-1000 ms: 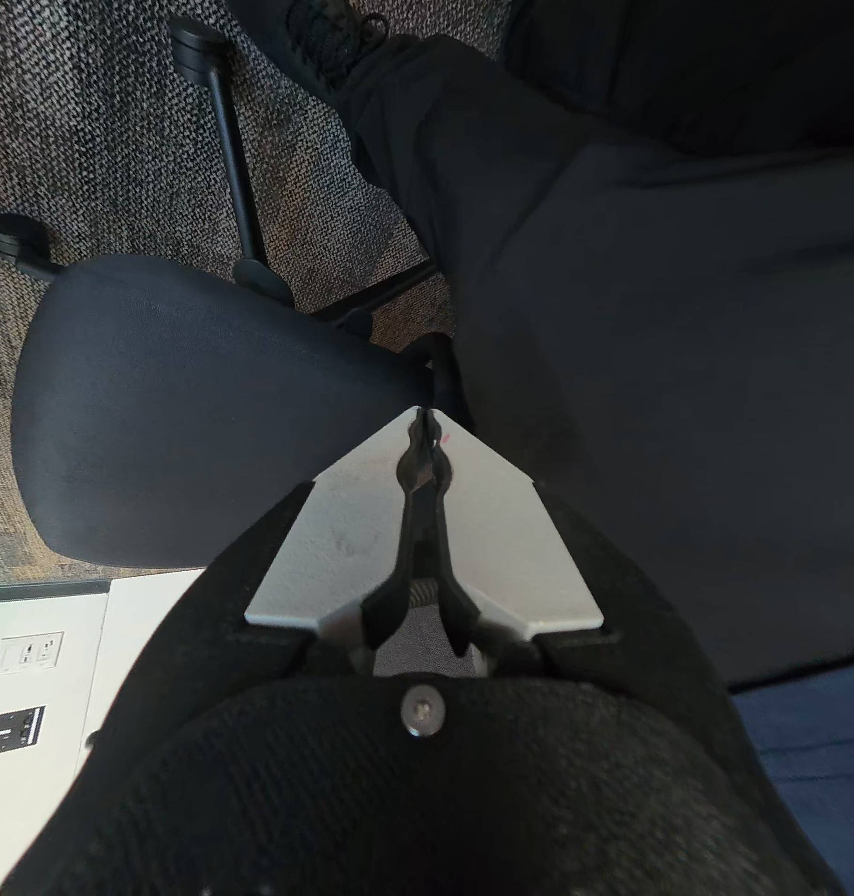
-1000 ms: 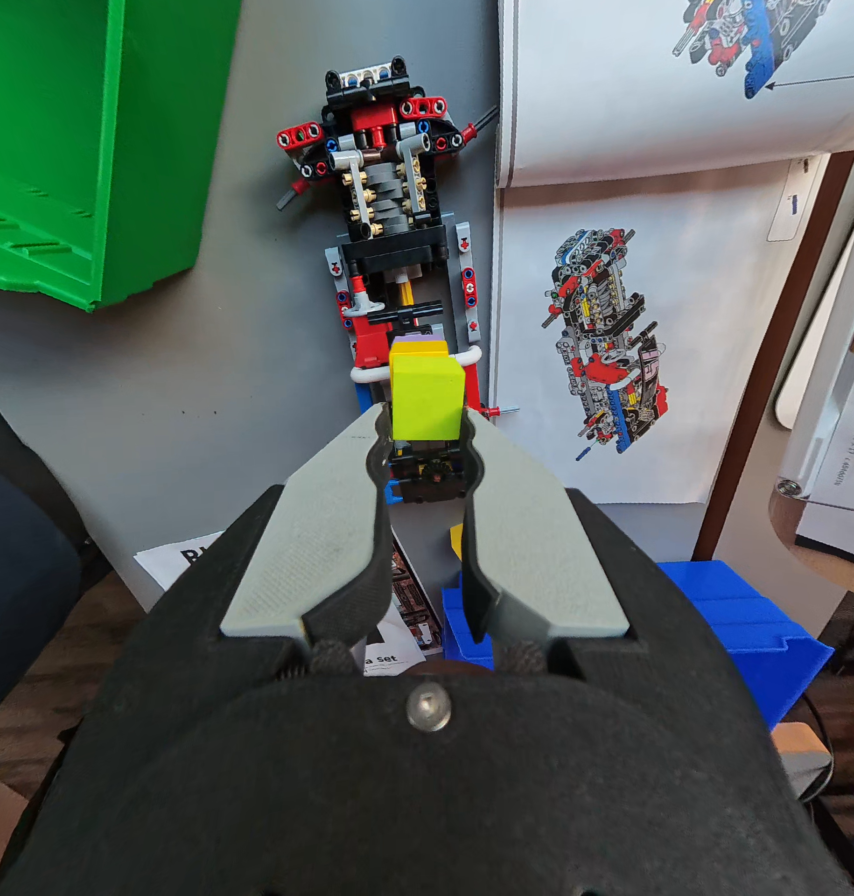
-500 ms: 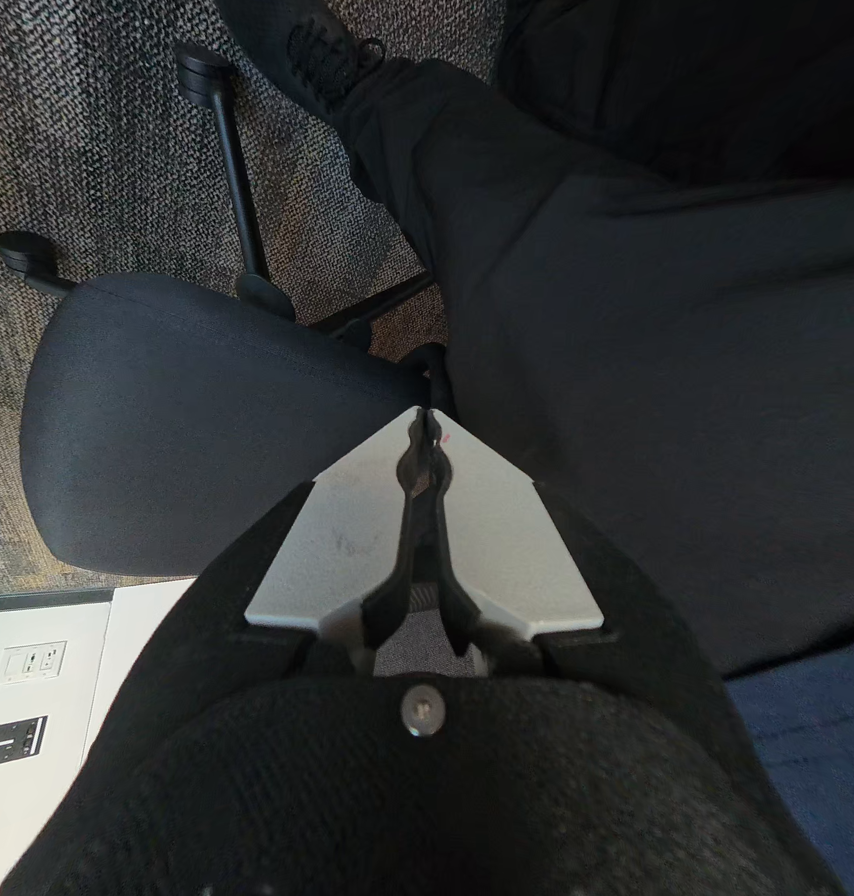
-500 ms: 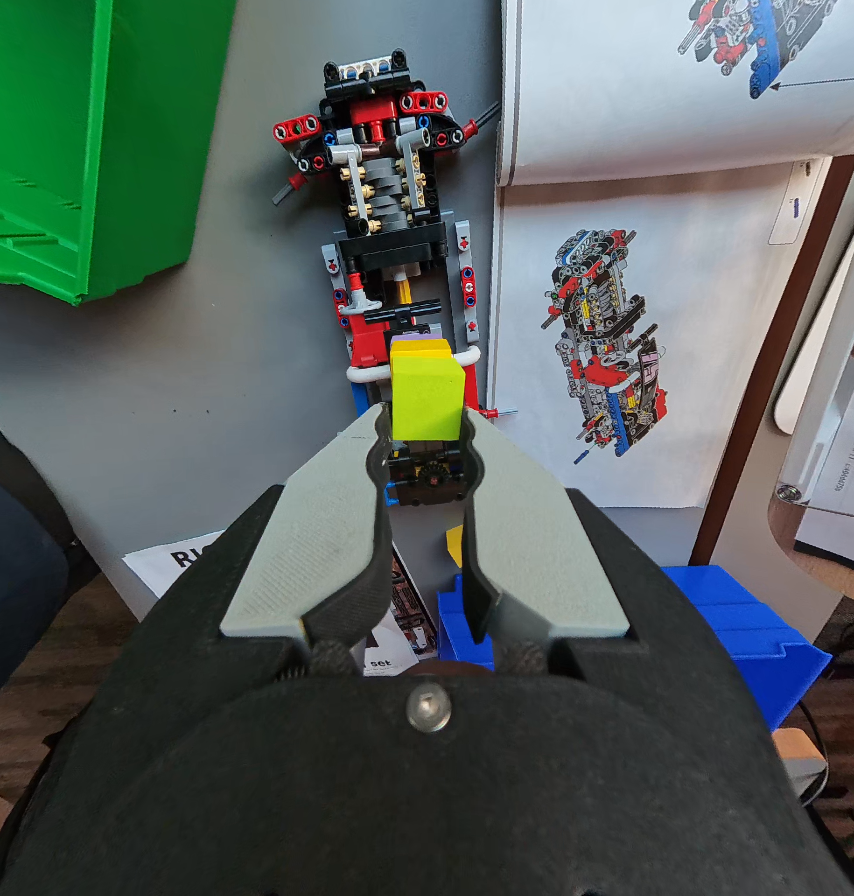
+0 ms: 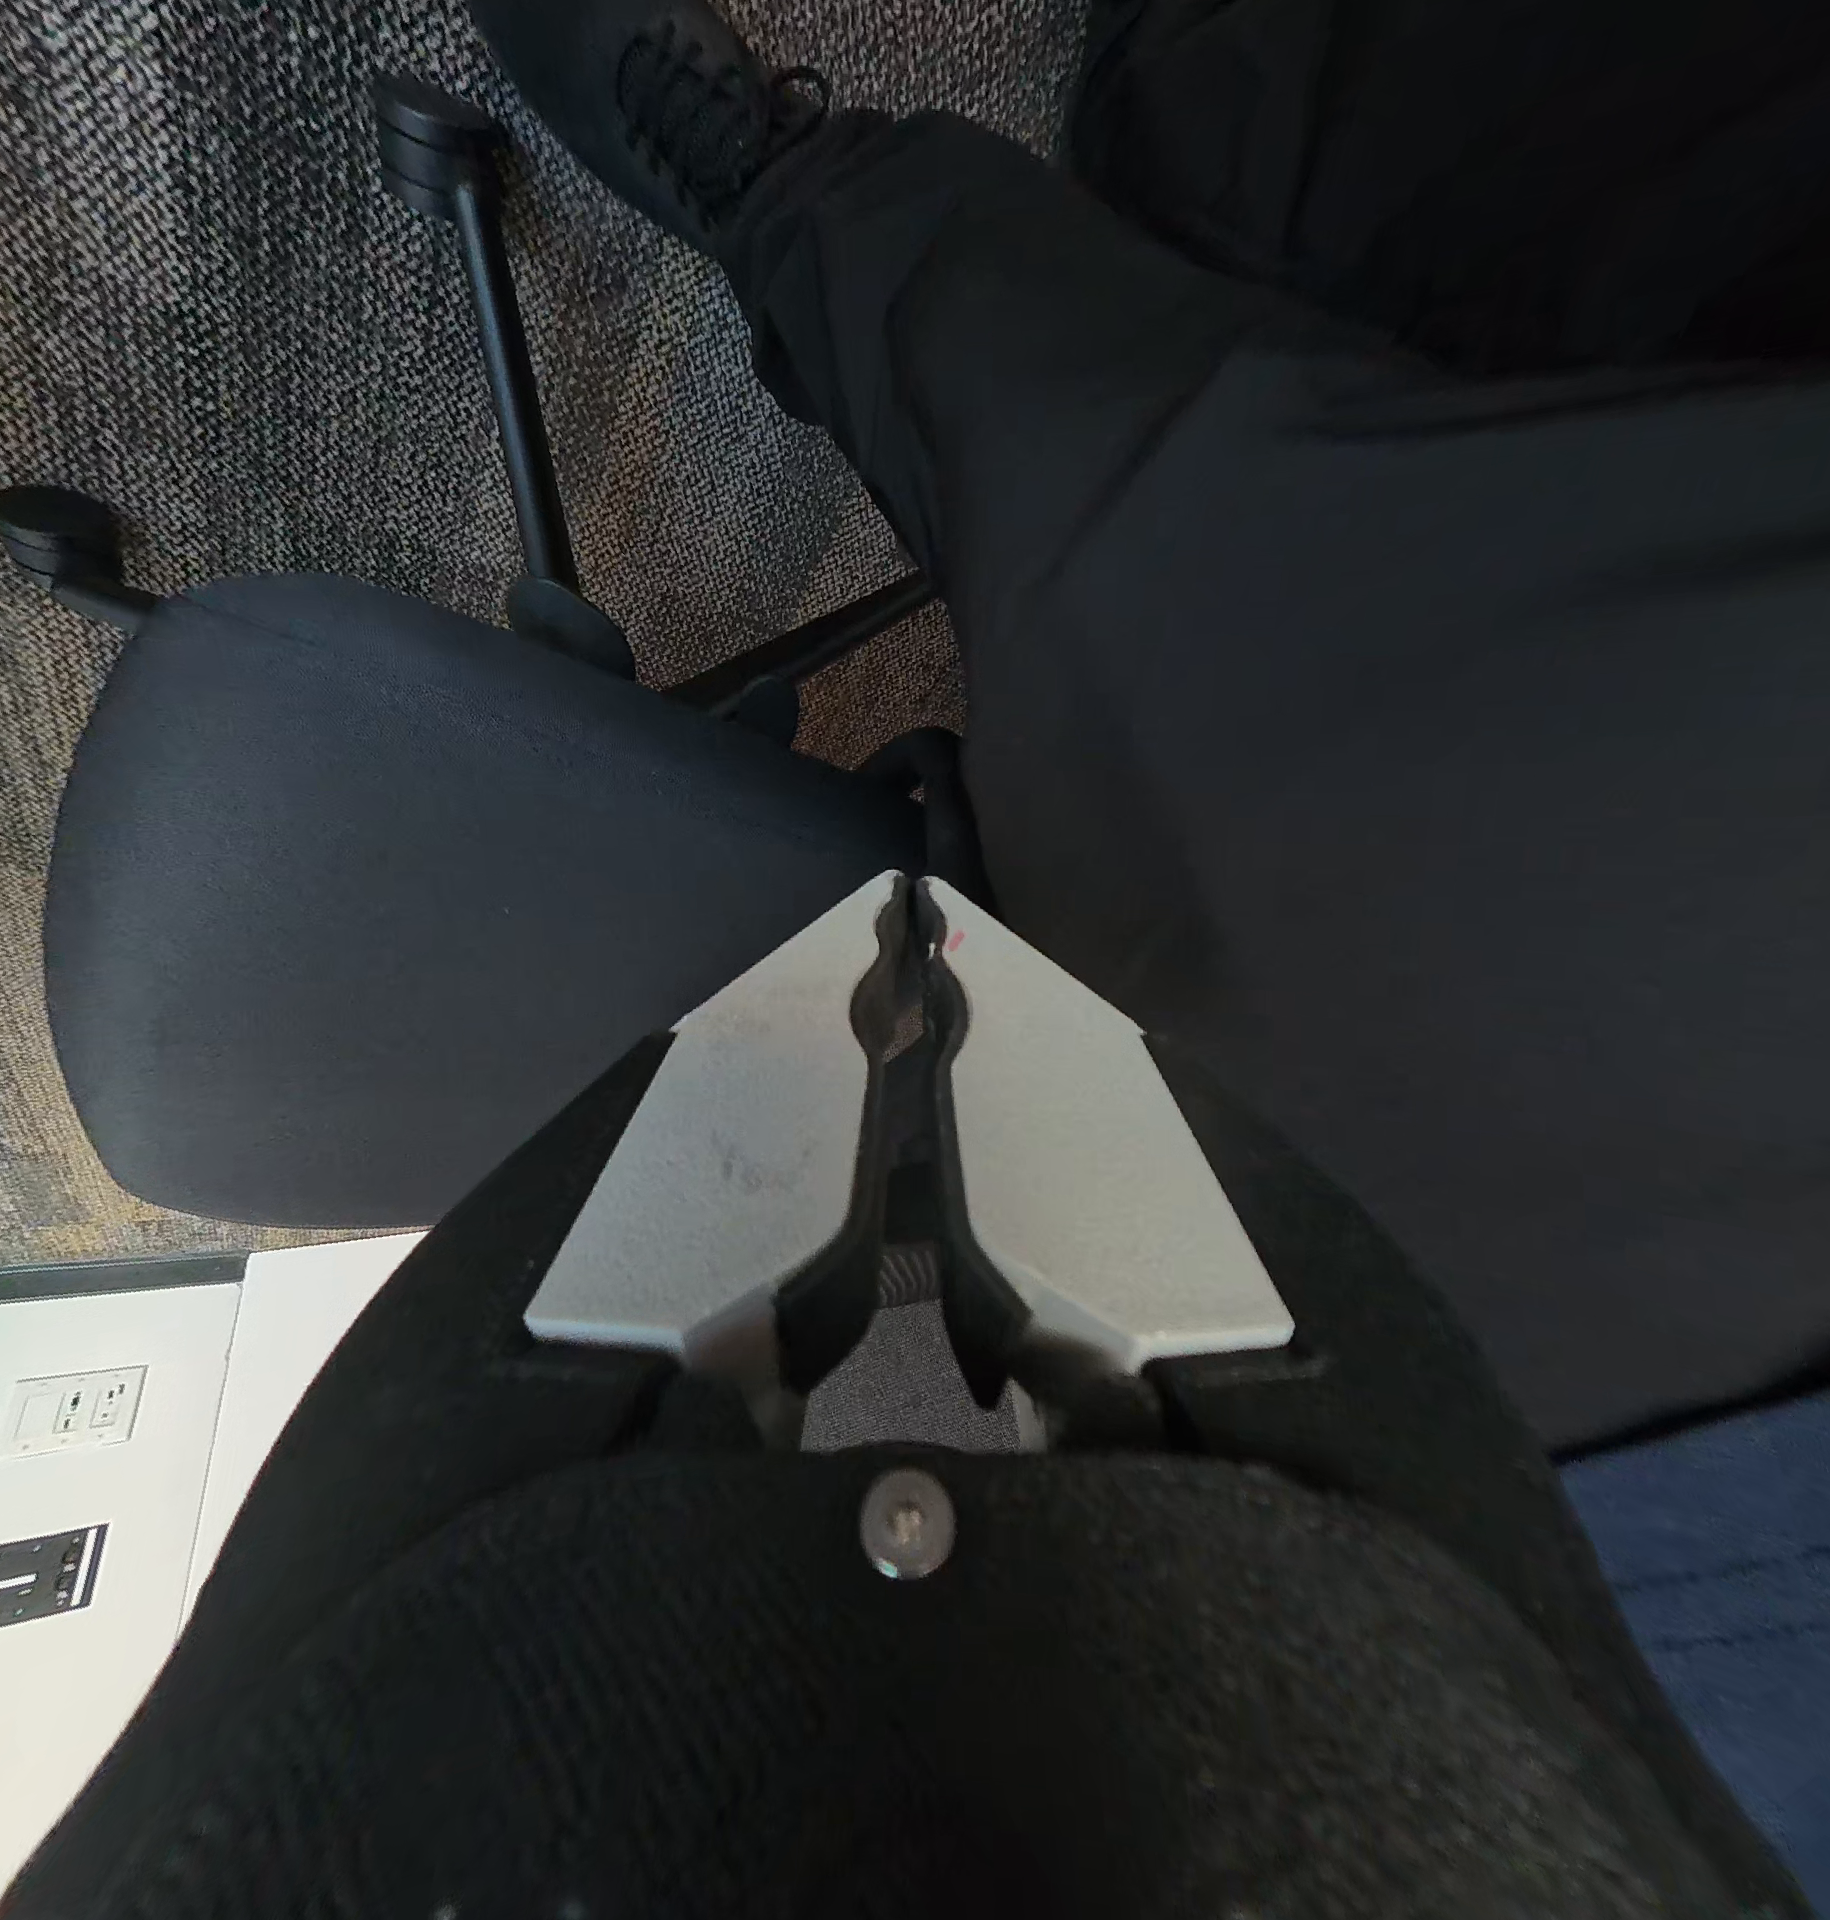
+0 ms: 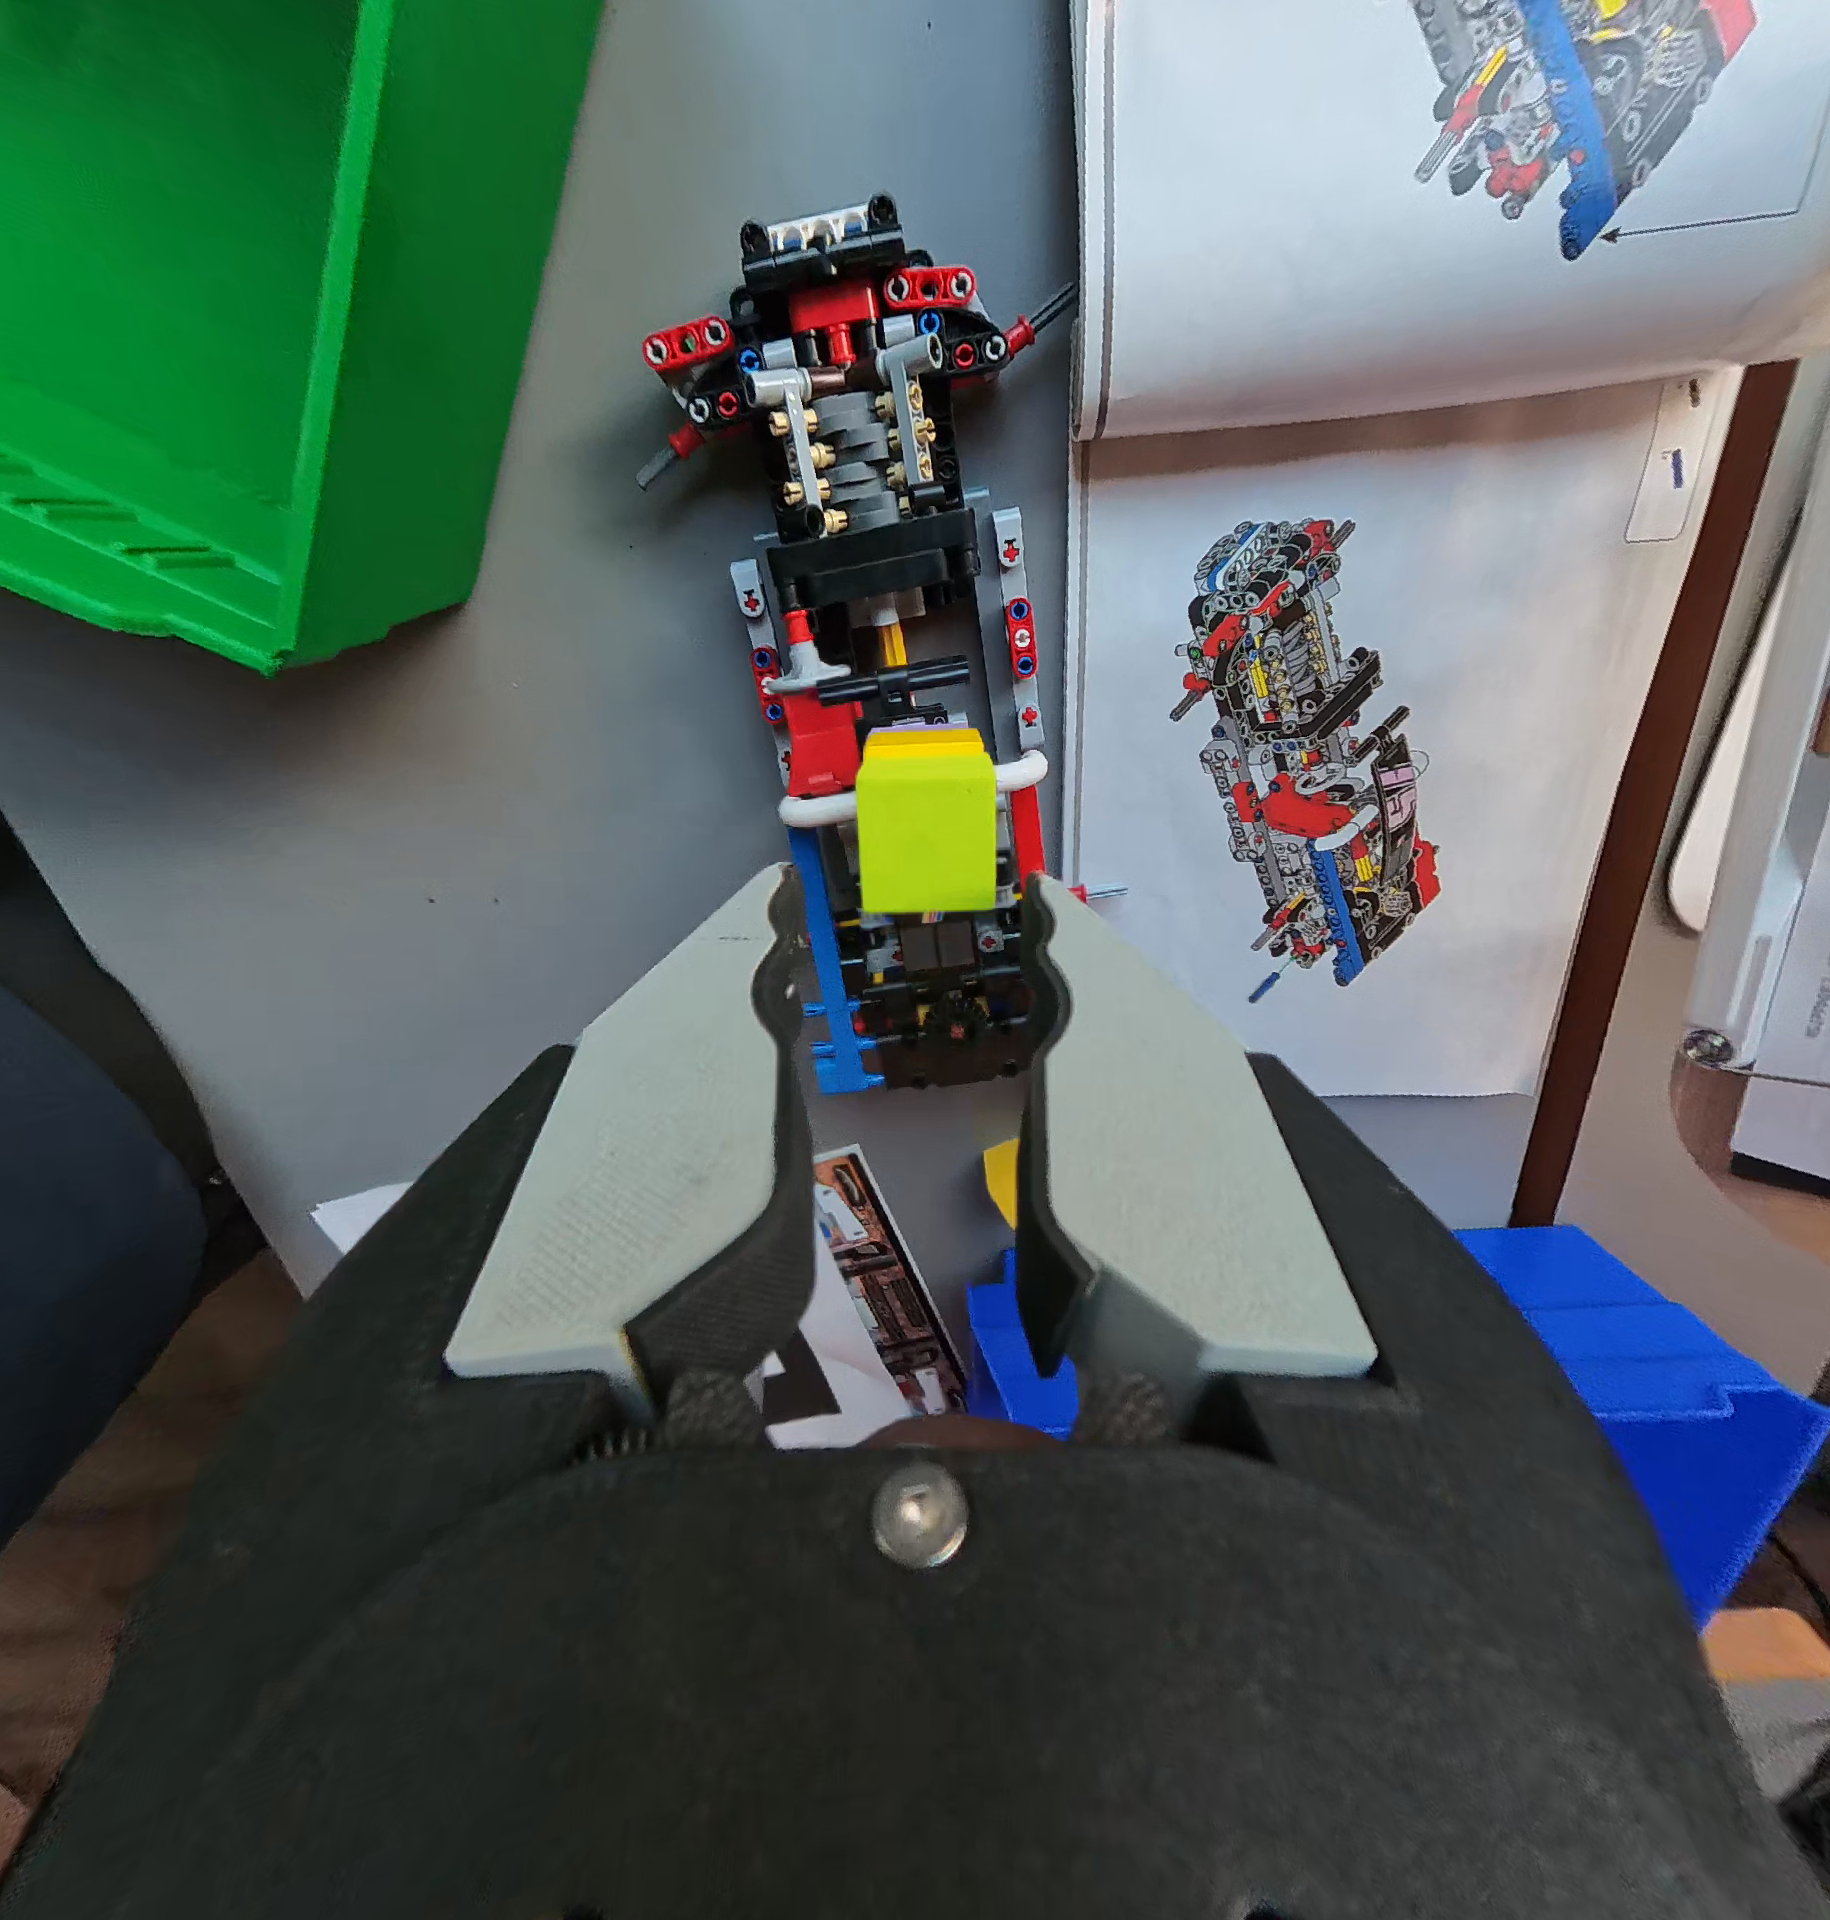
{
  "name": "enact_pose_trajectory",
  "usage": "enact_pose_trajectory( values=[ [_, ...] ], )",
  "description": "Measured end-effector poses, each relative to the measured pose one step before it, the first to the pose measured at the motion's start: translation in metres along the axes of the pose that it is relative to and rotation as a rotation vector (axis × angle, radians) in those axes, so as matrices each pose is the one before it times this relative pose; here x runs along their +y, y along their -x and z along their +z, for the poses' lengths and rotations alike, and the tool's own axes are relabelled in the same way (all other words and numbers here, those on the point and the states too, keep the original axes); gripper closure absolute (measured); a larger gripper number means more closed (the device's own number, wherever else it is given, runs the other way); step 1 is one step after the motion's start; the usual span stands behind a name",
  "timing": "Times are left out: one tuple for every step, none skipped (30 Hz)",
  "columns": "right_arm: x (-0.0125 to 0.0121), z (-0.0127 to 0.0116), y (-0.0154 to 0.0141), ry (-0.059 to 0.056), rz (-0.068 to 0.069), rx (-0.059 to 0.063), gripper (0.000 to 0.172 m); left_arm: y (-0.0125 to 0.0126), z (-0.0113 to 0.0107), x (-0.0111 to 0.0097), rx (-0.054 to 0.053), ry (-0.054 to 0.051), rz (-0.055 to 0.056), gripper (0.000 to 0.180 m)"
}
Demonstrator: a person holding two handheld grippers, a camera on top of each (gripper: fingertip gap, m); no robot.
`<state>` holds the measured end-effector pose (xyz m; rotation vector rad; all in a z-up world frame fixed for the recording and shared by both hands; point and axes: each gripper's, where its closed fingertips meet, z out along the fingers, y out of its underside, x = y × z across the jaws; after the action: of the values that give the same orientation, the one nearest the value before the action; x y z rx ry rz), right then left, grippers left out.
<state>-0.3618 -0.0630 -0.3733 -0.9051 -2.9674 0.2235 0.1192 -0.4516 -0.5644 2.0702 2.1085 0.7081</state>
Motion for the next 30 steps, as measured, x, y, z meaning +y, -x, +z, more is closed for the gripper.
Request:
enact_pose_trajectory(
  values=[
    [0.00013, -0.00478, 0.00017, -0.0237, 0.0169, -0.0048, 0.133, 0.00012, 0.00020, -0.00036, -0.0001, 0.0005, 0.0005, 0.180],
    [0.00051, -0.00534, -0.00008, -0.0267, 0.0178, -0.0029, 0.132, 0.00000, 0.00033, -0.00026, 0.0001, 0.0019, 0.0012, 0.180],
    [0.00107, -0.00653, -0.00061, -0.0319, 0.0174, 0.0020, 0.132, -0.00002, 0.00036, -0.00009, 0.0000, 0.0024, 0.0019, 0.180],
    [0.00150, -0.00800, -0.00106, -0.0384, 0.0217, 0.0056, 0.132, -0.00013, 0.00021, -0.00024, 0.0004, 0.0015, 0.0021, 0.180],
    [0.00215, -0.00872, -0.00048, -0.0443, 0.0281, 0.0004, 0.132, -0.00019, -0.00001, -0.00060, 0.0004, -0.0007, 0.0010, 0.180],
    [0.00322, -0.00877, -0.00048, -0.0469, 0.0343, -0.0043, 0.133, -0.00028, -0.00005, -0.00091, 0.0012, -0.0016, 0.0000, 0.180],
    [0.00552, -0.00809, -0.00247, -0.0424, 0.0396, 0.0029, 0.134, -0.00023, 0.00004, -0.00060, 0.0012, -0.0004, 0.0003, 0.180],
    [0.00826, -0.00651, -0.00581, -0.0334, 0.0446, 0.0160, 0.135, 0.00001, 0.00031, -0.00030, -0.0005, 0.0013, 0.0017, 0.180],
    [0.01097, -0.00437, -0.00853, -0.0251, 0.0509, 0.0237, 0.135, 0.00000, 0.00036, -0.00018, -0.0010, 0.0025, 0.0029, 0.180],
    [0.01341, -0.00158, -0.00907, -0.0156, 0.0555, 0.0196, 0.135, -0.00012, 0.00036, -0.00013, -0.0007, 0.0030, 0.0032, 0.180],
    [0.01579, 0.00105, -0.00919, -0.0024, 0.0566, 0.0156, 0.136, -0.00013, 0.00025, -0.00023, -0.0005, 0.0026, 0.0040, 0.180],
    [0.01698, 0.00329, -0.00941, 0.0089, 0.0542, 0.0188, 0.136, -0.00002, 0.00004, -0.00026, -0.0017, 0.0035, 0.0050, 0.180],
    [0.01662, 0.00492, -0.00944, 0.0120, 0.0474, 0.0251, 0.137, 0.00025, -0.00009, -0.00031, -0.0033, 0.0036, 0.0060, 0.180],
    [0.01528, 0.00613, -0.00919, 0.0121, 0.0384, 0.0315, 0.137, 0.00032, -0.00055, -0.00039, -0.0033, 0.0031, 0.0057, 0.180],
    [0.01368, 0.00704, -0.00754, 0.0115, 0.0300, 0.0307, 0.137, 0.00052, -0.00090, -0.00077, -0.0036, 0.0022, 0.0046, 0.180],
    [0.01171, 0.00760, -0.00510, 0.0078, 0.0231, 0.0243, 0.138, 0.00068, -0.00123, -0.00096, -0.0041, 0.0012, 0.0042, 0.180],
    [0.00994, 0.00778, -0.00407, 0.0041, 0.0191, 0.0245, 0.138, 0.00075, -0.00153, -0.00119, -0.0044, 0.0008, 0.0040, 0.180],
    [0.00880, 0.00779, -0.00262, 0.0048, 0.0153, 0.0212, 0.138, 0.00090, -0.00188, -0.00129, -0.0049, -0.0005, 0.0035, 0.180],
    [0.00702, 0.00710, -0.00099, 0.0014, 0.0093, 0.0179, 0.137, 0.00091, -0.00225, -0.00151, -0.0046, -0.0021, 0.0028, 0.180],
    [0.00490, 0.00630, -0.00043, -0.0065, -0.0027, 0.0208, 0.137, 0.00087, -0.00255, -0.00167, -0.0048, -0.0037, 0.0017, 0.180],
    [0.00376, 0.00566, -0.00091, -0.0084, -0.0136, 0.0281, 0.137, 0.00079, -0.00241, -0.00164, -0.0040, -0.0048, 0.0005, 0.180],
    [0.00316, 0.00529, -0.00120, -0.0055, -0.0129, 0.0291, 0.137, 0.00072, -0.00222, -0.00139, -0.0032, -0.0047, -0.0008, 0.180],
    [0.00282, 0.00482, 0.00000, -0.0008, -0.0055, 0.0197, 0.136, 0.00055, -0.00187, -0.00073, -0.0032, -0.0031, -0.0013, 0.180],
    [0.00127, 0.00381, -0.00065, -0.0056, -0.0009, 0.0211, 0.136, 0.00037, -0.00154, -0.00018, -0.0031, -0.0018, -0.0016, 0.180],
    [-0.00072, 0.00279, -0.00154, -0.0145, -0.0021, 0.0226, 0.135, 0.00011, -0.00109, 0.00040, -0.0016, -0.0007, -0.0020, 0.180],
    [-0.00050, 0.00276, -0.00151, -0.0096, 0.0001, 0.0183, 0.134, -0.00015, -0.00077, 0.00085, -0.0015, -0.0003, -0.0017, 0.180],
    [0.00080, 0.00336, -0.00079, 0.0037, 0.0056, 0.0099, 0.133, -0.00004, -0.00036, 0.00134, -0.0021, 0.0009, -0.0008, 0.180],
    [0.00146, 0.00355, -0.00172, 0.0100, 0.0082, 0.0142, 0.132, -0.00006, 0.00007, 0.00195, -0.0026, 0.0032, -0.0005, 0.180],
    [0.00091, 0.00345, -0.00247, 0.0037, 0.0042, 0.0193, 0.132, -0.00014, 0.00049, 0.00237, -0.0018, 0.0047, -0.0014, 0.180],
    [0.00148, 0.00369, -0.00167, 0.0066, 0.0025, 0.0145, 0.132, -0.00013, 0.00076, 0.00257, -0.0013, 0.0056, -0.0026, 0.180]
  ],
)
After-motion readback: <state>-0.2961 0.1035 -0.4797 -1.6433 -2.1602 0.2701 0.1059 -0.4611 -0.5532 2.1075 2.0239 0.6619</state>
